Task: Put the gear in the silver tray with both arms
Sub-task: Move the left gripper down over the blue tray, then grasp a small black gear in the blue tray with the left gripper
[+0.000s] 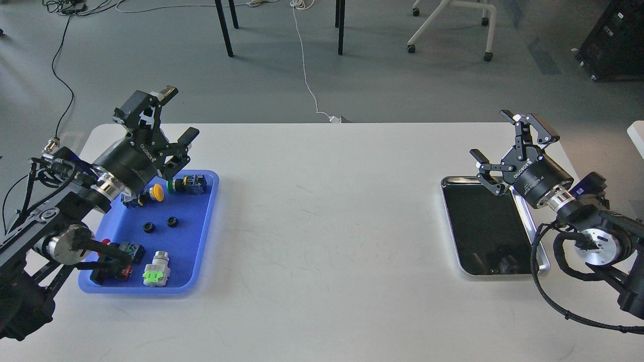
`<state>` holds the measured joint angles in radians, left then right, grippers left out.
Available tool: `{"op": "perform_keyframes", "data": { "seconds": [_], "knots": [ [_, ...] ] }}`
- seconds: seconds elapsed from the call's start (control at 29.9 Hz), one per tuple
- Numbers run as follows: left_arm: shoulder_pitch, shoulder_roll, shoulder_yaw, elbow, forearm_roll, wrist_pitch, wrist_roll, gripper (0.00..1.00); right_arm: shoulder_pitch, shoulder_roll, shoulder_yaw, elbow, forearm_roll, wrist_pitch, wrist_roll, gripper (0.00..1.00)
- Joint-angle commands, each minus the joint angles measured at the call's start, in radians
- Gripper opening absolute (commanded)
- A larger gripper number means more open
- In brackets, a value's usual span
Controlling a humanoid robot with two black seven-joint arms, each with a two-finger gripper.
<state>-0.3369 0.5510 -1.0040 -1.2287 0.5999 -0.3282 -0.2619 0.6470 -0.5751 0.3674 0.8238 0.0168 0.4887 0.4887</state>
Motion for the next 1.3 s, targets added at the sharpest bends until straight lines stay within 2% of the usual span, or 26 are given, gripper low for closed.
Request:
{"op": "perform_keyframes", "data": {
  "seconds": [0.0, 0.37, 0.5, 0.57, 0.63, 0.8, 0.84, 0.97, 1.14, 1.27],
  "knots": [
    [0.001, 0.001, -0.008, -0.002, 0.0, 0.0, -0.002, 0.98, -0.003, 0.0, 0.001, 0.0, 0.0, 0.0, 0.0, 0.99],
    [-0.016, 0.015, -0.001, 0.017, 0.018, 0.002, 0.001, 0.98, -0.003, 0.001, 0.001, -0.003, 0.0, 0.0, 0.0, 0.99],
    [-0.036, 0.093, 0.013, 0.014, 0.092, -0.021, -0.006, 0.98, -0.001, 0.001, 0.001, -0.003, 0.0, 0.0, 0.0, 0.99],
    [-0.037, 0.136, 0.021, 0.008, 0.217, -0.075, -0.043, 0.98, 0.0, 0.001, 0.001, -0.003, 0.0, 0.0, 0.0, 0.99],
    [-0.054, 0.167, 0.022, 0.008, 0.383, -0.153, -0.1, 0.98, 0.0, 0.004, 0.001, -0.003, 0.0, 0.0, 0.0, 0.99],
    [-0.079, 0.233, 0.024, -0.014, 0.817, -0.16, -0.213, 0.98, 0.0, 0.006, -0.001, -0.003, -0.003, 0.0, 0.0, 0.99],
    [-0.079, 0.251, 0.025, -0.028, 0.898, -0.16, -0.227, 0.98, 0.0, 0.006, -0.001, -0.003, -0.003, 0.0, 0.0, 0.99],
    [-0.089, 0.305, 0.097, -0.081, 1.19, -0.16, -0.227, 0.96, 0.002, 0.006, -0.001, -0.005, -0.005, 0.0, 0.0, 0.99],
    [-0.154, 0.328, 0.287, -0.077, 1.524, -0.014, -0.227, 0.95, 0.0, 0.006, -0.001, -0.003, -0.005, 0.0, 0.0, 0.99],
    [-0.273, 0.334, 0.458, -0.037, 1.582, 0.026, -0.227, 0.95, 0.002, 0.004, -0.001, -0.003, -0.005, 0.0, 0.0, 0.99]
  ]
}}
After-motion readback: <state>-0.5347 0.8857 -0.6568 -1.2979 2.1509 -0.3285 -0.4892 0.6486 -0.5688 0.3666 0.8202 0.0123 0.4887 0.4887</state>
